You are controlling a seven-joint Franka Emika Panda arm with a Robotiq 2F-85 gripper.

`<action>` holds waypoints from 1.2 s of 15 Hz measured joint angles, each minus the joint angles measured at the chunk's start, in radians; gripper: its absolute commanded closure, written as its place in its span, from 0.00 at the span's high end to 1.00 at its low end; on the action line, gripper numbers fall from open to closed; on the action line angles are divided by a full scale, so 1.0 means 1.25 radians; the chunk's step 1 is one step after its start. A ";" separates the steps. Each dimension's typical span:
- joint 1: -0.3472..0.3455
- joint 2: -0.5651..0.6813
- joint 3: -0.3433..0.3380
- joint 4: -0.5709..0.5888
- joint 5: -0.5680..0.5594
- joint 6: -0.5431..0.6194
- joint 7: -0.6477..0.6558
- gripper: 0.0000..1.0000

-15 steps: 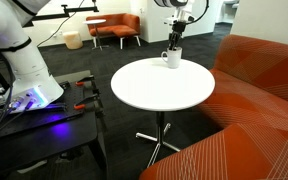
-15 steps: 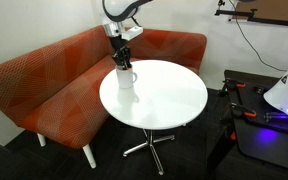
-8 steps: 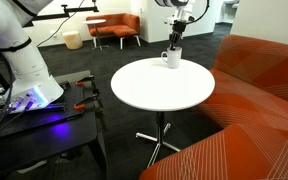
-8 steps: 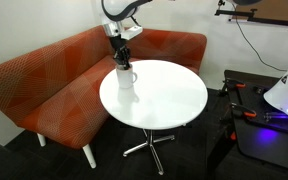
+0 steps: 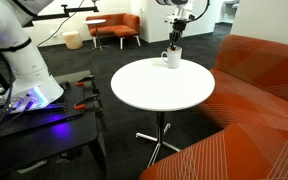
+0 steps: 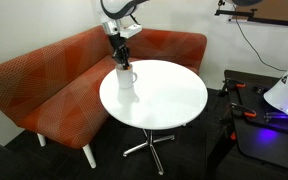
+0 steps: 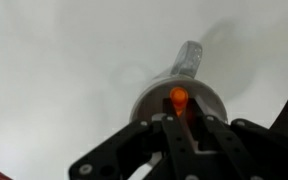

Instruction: Remove the marker from the cup and put it on the table

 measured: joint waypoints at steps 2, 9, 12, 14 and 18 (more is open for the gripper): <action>0.001 -0.001 0.000 0.010 0.000 -0.009 0.001 0.04; 0.011 -0.035 0.000 0.021 0.000 -0.032 0.007 0.04; 0.017 -0.058 0.000 0.021 0.000 -0.059 0.016 0.04; 0.020 -0.076 0.000 0.020 0.000 -0.078 0.019 0.04; 0.027 -0.116 0.000 0.017 0.000 -0.121 0.037 0.04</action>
